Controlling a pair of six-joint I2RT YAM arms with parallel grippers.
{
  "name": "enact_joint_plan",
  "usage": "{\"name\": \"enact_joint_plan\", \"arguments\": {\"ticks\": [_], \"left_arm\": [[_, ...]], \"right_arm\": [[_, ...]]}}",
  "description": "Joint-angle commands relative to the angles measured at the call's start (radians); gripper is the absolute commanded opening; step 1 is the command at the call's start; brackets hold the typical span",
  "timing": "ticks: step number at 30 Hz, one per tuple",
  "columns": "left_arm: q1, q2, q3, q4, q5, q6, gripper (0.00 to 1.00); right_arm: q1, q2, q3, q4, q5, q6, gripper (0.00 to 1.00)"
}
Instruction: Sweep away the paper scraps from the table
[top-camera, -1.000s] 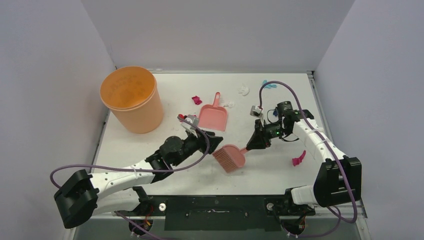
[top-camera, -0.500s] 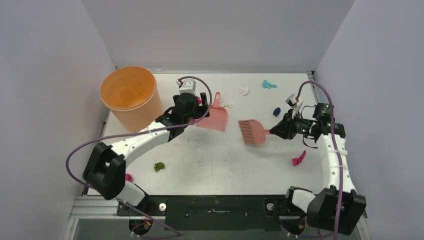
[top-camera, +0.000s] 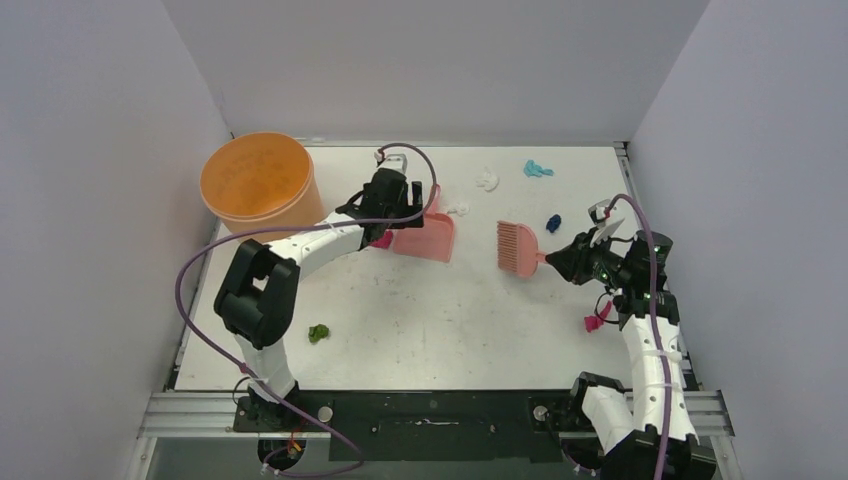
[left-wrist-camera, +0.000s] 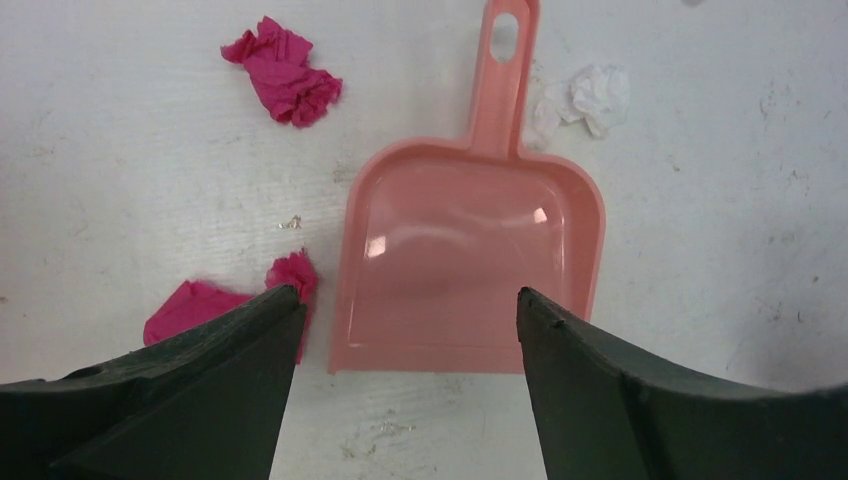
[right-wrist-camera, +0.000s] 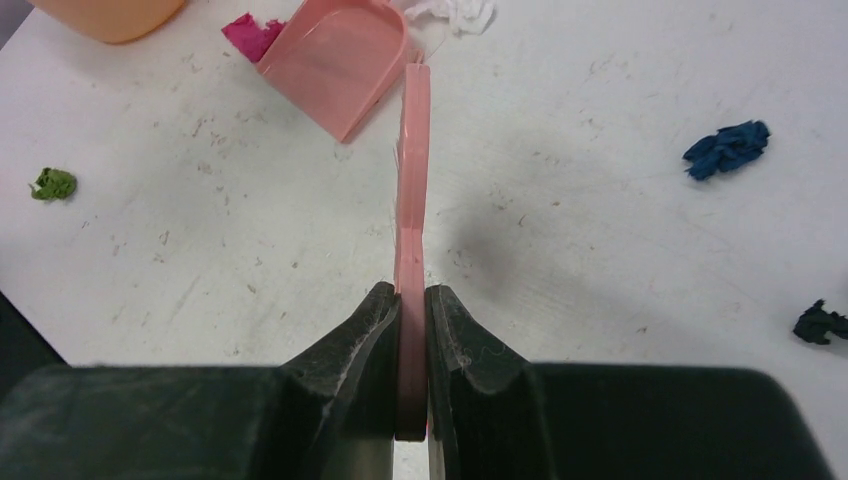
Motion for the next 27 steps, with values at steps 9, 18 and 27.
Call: {"name": "enact_joint_plan", "arguments": {"ticks": [9,18,27], "left_arm": [[0.114,0.175,0.147,0.041,0.251,0.015,0.75],[0.128,0.198,0.127,0.083,0.32,0.045,0.74],[0.12,0.221,0.1,0.112,0.338,0.046,0.74]], "right_arm": [[-0.008,-0.035,0.003,0.126,0.044,0.018,0.05],[-0.008,-0.023,-0.001,0.116,0.033,0.005,0.05],[-0.014,-0.044,0.002,0.095,0.022,-0.022,0.05]]}}
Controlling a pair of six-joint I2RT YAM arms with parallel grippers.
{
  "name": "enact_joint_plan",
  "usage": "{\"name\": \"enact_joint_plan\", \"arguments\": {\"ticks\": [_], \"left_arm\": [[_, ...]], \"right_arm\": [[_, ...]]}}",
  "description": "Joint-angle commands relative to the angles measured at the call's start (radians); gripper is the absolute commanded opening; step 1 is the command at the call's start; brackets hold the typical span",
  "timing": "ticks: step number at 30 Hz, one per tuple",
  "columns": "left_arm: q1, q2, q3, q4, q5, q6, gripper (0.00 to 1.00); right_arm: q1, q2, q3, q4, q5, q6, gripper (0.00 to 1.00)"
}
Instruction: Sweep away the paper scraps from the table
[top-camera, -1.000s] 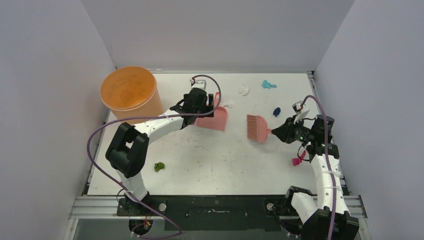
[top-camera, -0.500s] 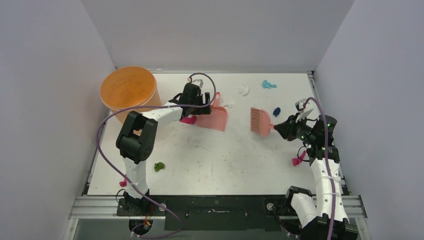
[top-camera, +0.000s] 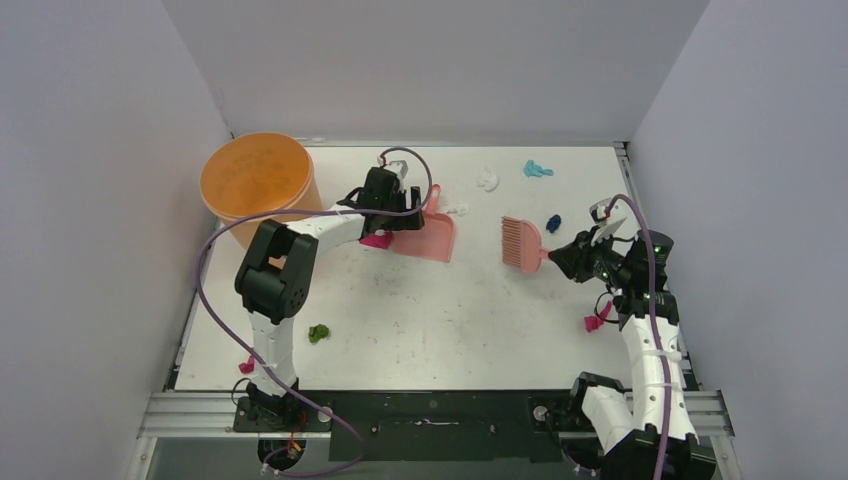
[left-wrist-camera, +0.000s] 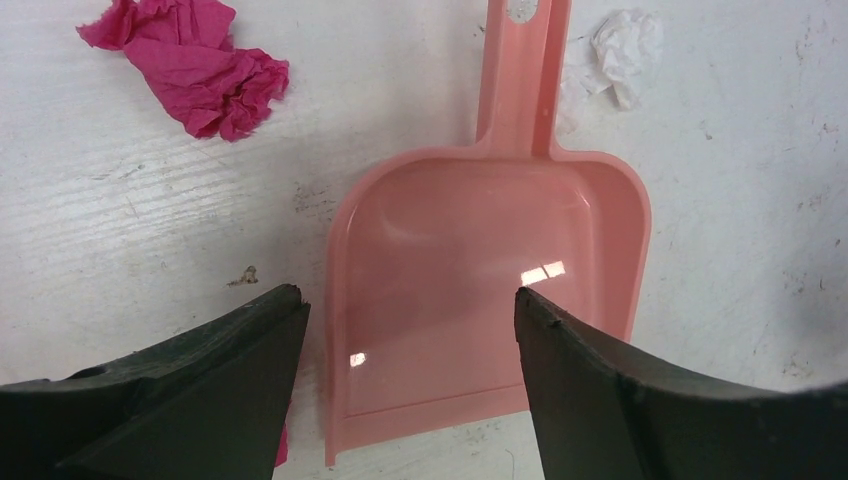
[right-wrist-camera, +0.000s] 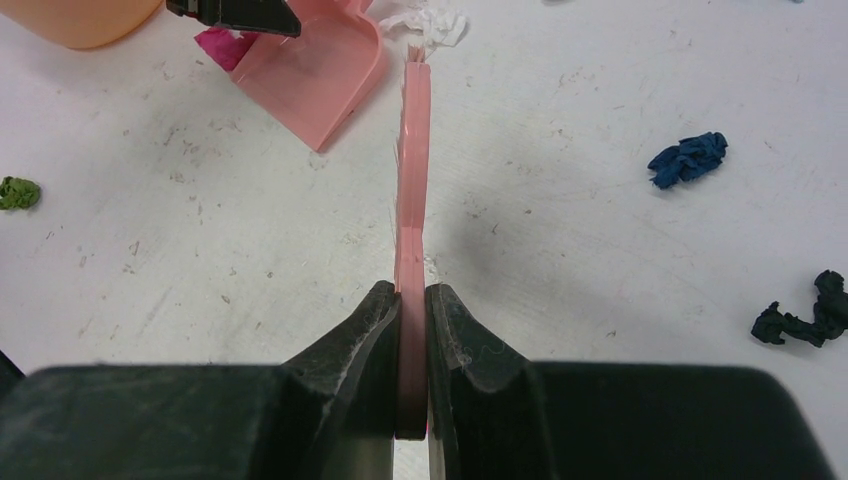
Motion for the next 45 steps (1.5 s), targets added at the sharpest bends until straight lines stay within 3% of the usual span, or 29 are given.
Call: {"name": "enact_joint_plan", "arguments": {"ticks": [1,7,14,16,21,25,30,36,45], "left_arm": [[-0.009,0.003,0.0,0.065,0.02,0.02,0.73],[-0.074,-0.021,-0.023,0.054,0.014,0.033,0.72],[-0.272,-0.1,-0.095,-0.027,-0.096,0.003,0.7],[-0.332,-0.157,-0.137,-0.069,-0.145,-0.066,0.71],[-0.437,-0.404,-0.365,0.066,-0.225,-0.168,0.7],[-0.407,-0.471,-0.354,0.025,-0.368,-0.183,0.7],[-0.333,-0.397,-0.239,0.0,-0.453,-0.163,0.71],[-0.224,-0.259,-0.163,0.173,-0.277,-0.164,0.75],[-0.195,-0.063,0.001,0.238,-0.241,-0.1,0.74]], "right_arm": [[-0.011,-0.029,0.01,0.036,-0.019,-0.023,0.05],[-0.016,-0.038,0.01,0.032,-0.027,-0.025,0.05],[-0.018,-0.039,0.02,0.024,-0.038,-0.028,0.05],[-0.019,-0.044,0.022,0.018,-0.04,-0.032,0.05],[-0.021,-0.057,0.026,0.01,-0.014,-0.047,0.05],[-0.023,-0.047,0.03,0.01,-0.016,-0.043,0.05],[-0.024,-0.054,0.031,-0.003,-0.014,-0.056,0.05],[-0.028,-0.07,0.026,-0.002,-0.004,-0.06,0.05],[-0.03,-0.054,0.027,-0.005,-0.008,-0.067,0.05]]}}
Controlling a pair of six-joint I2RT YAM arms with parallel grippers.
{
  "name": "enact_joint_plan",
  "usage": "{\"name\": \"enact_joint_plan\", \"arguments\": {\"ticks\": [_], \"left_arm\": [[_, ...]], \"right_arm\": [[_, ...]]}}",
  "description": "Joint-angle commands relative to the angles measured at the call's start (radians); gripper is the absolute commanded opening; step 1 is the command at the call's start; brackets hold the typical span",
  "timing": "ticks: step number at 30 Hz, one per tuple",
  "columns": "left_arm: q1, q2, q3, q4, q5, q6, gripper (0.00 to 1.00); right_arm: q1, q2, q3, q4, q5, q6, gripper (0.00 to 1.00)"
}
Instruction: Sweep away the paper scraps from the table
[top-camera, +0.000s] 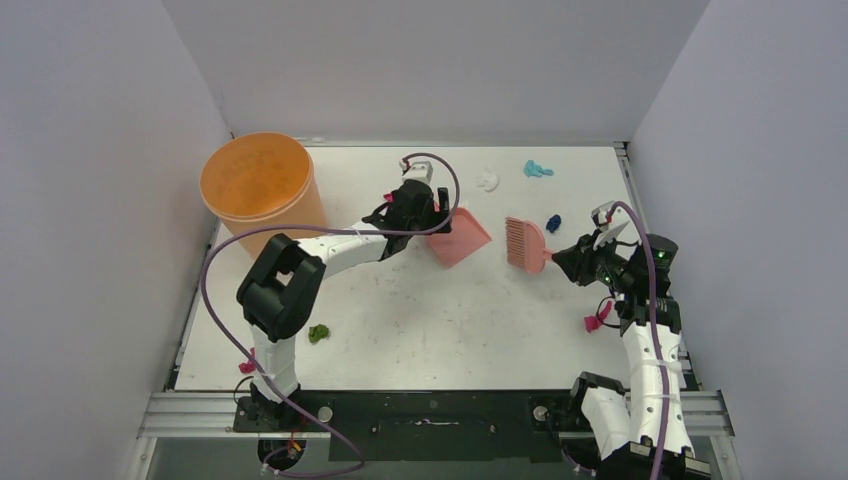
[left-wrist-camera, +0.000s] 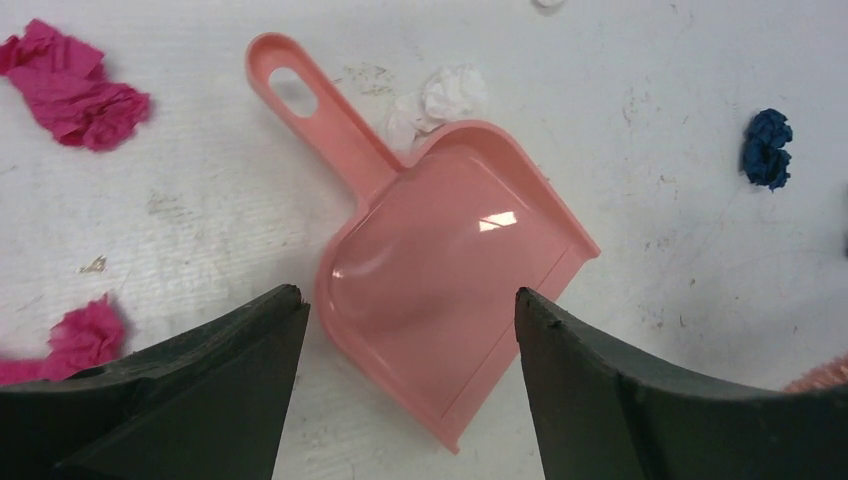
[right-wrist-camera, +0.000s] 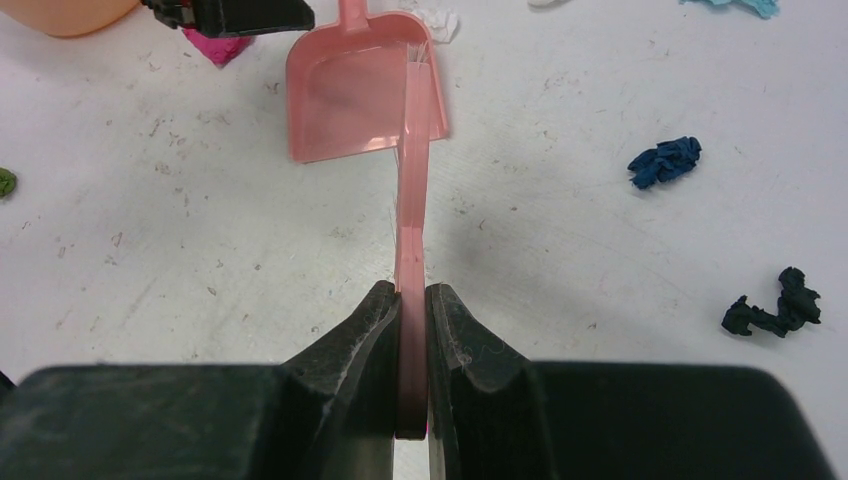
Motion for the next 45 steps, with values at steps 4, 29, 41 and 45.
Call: {"name": "enact_joint_plan", "arguments": {"ticks": [4,29,41,45], "left_arm": [[0.025,0.148,0.155,0.102,0.035,0.024,0.74],[-0.002,0.034,-0.108,0.08,0.07,-0.078,0.35],[-0.249,-0.414,-0.628,0.111,-0.164,-0.518,0.29],[-0.45,-0.49,-0.659,0.024,-0.27,-0.626,0.33]], "right_arm": [[-0.007,0.001,0.031,0.029,-0.003,-0.023,0.05],[-0.012,-0.007,0.035,0.02,-0.013,-0.044,0.05],[-0.015,-0.053,0.037,-0.017,-0.037,-0.076,0.05],[-0.017,-0.061,0.037,-0.021,-0.04,-0.077,0.05]]}}
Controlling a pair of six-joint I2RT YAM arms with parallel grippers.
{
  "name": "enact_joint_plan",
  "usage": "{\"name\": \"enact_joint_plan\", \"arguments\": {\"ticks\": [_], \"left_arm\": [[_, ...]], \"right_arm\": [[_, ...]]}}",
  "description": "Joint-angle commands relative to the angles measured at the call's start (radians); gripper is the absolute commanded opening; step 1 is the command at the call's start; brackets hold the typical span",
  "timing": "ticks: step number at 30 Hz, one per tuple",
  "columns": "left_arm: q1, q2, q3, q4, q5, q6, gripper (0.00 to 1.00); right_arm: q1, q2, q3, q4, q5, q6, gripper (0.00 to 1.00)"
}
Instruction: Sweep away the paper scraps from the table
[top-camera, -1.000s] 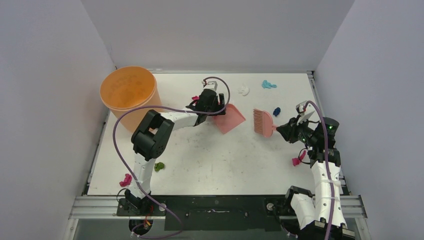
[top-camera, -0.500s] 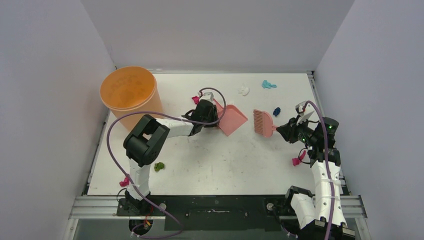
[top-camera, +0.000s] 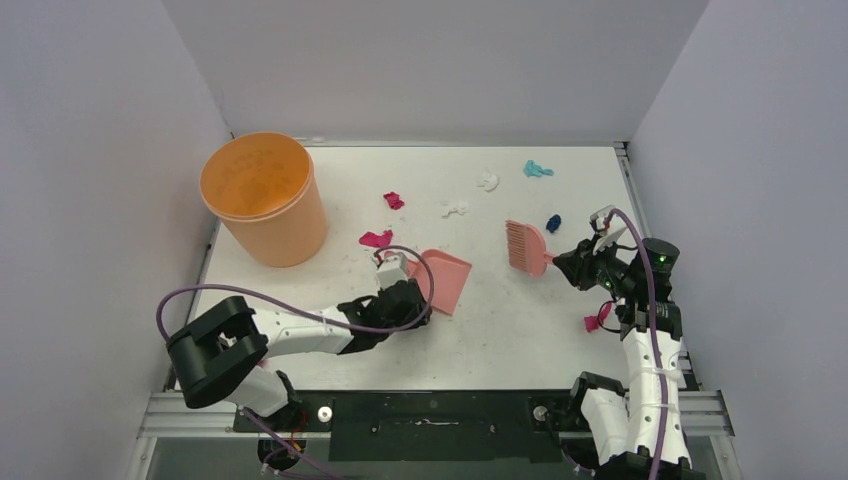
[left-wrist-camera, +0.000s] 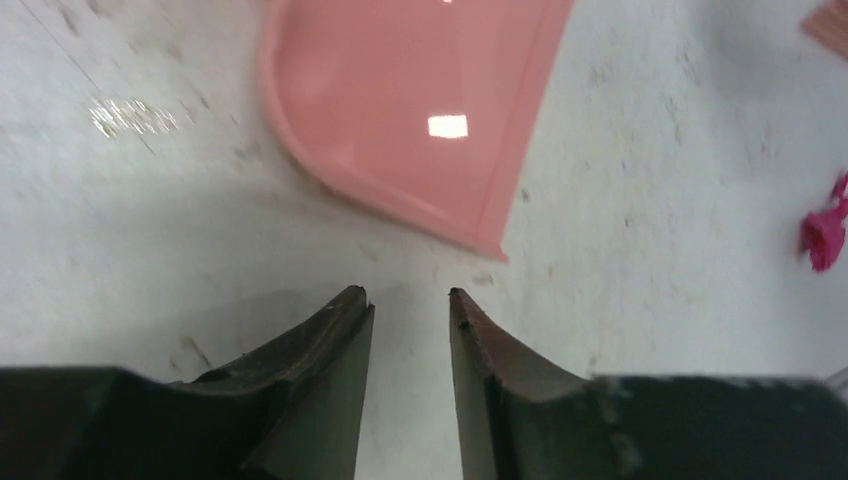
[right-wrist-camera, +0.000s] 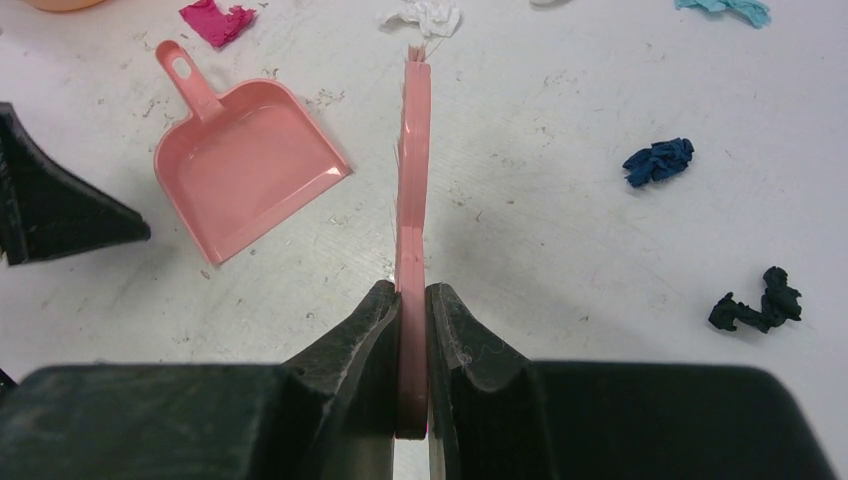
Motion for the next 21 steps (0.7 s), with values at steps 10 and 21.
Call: {"name": "enact_joint_plan", "arguments": {"ticks": [10,21], "left_arm": [[-0.24,-0.099,0.425,-0.667,-0.419,0.233,0.61],[0.236,-0.217,0.246,-0.295,-0.088,0.328,0.69]], "right_arm": [[-0.012,-0.019,0.038,0.026,-0.035,-0.025,0.05],[-0.015,-0.011,0.038,0.026,-0.034,-0.029,0.05]]}}
